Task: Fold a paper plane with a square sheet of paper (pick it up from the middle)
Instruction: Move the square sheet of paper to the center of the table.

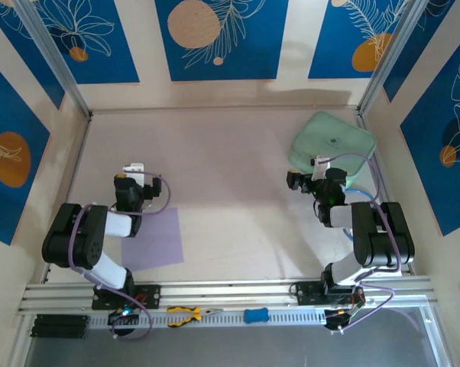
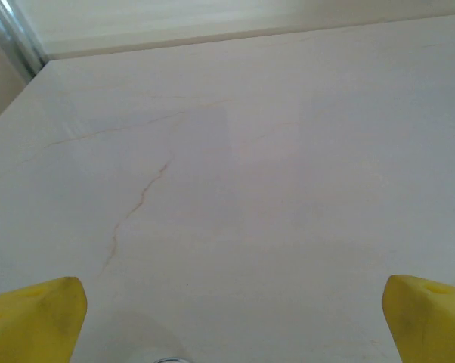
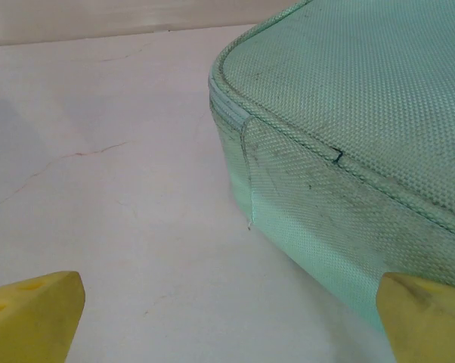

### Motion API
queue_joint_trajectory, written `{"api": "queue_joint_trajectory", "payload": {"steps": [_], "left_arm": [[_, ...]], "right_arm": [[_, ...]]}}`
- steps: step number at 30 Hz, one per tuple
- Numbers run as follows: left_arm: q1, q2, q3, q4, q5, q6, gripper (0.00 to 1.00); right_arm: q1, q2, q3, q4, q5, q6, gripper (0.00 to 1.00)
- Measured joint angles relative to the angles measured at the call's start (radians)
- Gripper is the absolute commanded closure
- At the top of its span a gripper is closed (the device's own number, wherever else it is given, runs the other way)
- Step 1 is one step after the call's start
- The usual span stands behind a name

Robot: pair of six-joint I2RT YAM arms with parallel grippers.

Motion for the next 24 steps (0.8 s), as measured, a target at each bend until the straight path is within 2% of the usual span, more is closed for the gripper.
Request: {"api": "queue_joint_trajectory", "payload": {"steps": [8, 24], "left_arm": [[0.0, 0.0, 0.007, -0.014, 0.066, 0.007, 0.0], [0.0, 0.0, 0.007, -0.021, 0.081, 0.007, 0.0]], "right_arm": [[-0.002, 0.0, 0.0, 0.0, -0.001, 0.0, 0.01], [-0.004, 0.0, 0.0, 0.0, -0.004, 0.0, 0.01]]}}
